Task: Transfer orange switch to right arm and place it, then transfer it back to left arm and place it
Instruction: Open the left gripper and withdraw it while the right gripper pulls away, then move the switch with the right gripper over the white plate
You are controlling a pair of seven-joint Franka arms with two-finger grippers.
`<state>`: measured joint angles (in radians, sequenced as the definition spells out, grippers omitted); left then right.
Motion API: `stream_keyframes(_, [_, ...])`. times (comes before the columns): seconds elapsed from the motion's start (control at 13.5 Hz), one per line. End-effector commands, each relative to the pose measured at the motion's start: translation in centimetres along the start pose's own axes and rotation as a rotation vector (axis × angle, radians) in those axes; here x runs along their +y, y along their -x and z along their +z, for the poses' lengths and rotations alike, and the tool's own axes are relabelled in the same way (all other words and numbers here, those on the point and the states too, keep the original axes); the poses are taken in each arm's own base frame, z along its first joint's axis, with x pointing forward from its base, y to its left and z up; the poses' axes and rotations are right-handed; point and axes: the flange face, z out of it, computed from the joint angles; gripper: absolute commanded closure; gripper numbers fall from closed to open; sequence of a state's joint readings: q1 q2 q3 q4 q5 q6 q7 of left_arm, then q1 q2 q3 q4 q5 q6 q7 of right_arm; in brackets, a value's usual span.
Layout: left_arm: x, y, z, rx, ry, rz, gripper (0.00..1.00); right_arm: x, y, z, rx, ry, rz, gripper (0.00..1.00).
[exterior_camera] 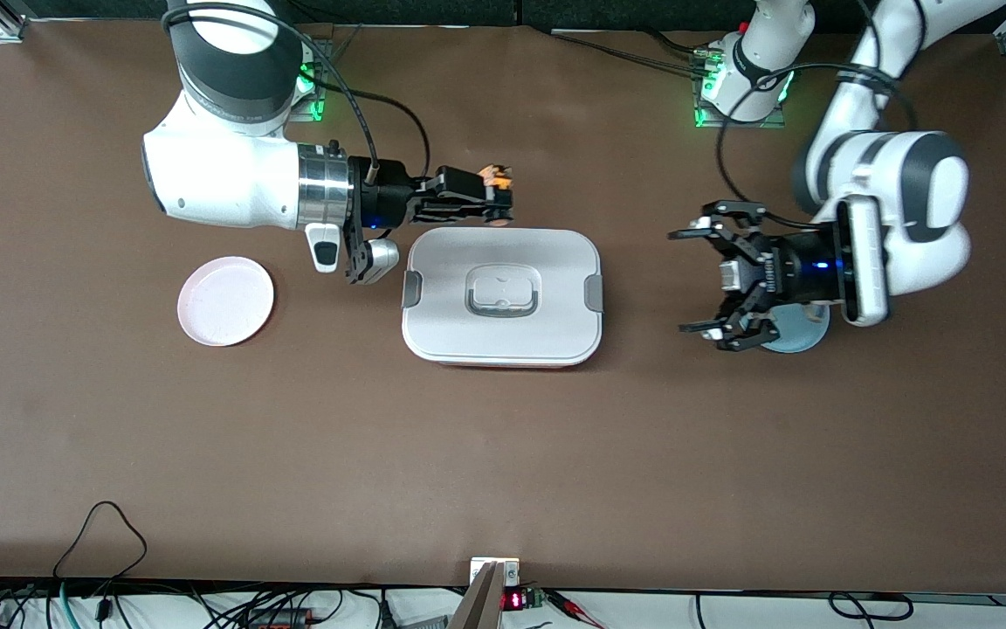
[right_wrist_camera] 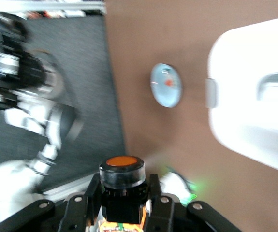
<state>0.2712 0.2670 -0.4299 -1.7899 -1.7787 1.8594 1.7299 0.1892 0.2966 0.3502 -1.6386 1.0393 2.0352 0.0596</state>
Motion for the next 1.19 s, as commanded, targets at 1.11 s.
stream_keyframes(1.11, [9.5,-11.2,-13.0,-1.280,-0.927,-0.426,0.01,26.5,-1.2,-16.3,-0.548,0.794,-0.775,0.79])
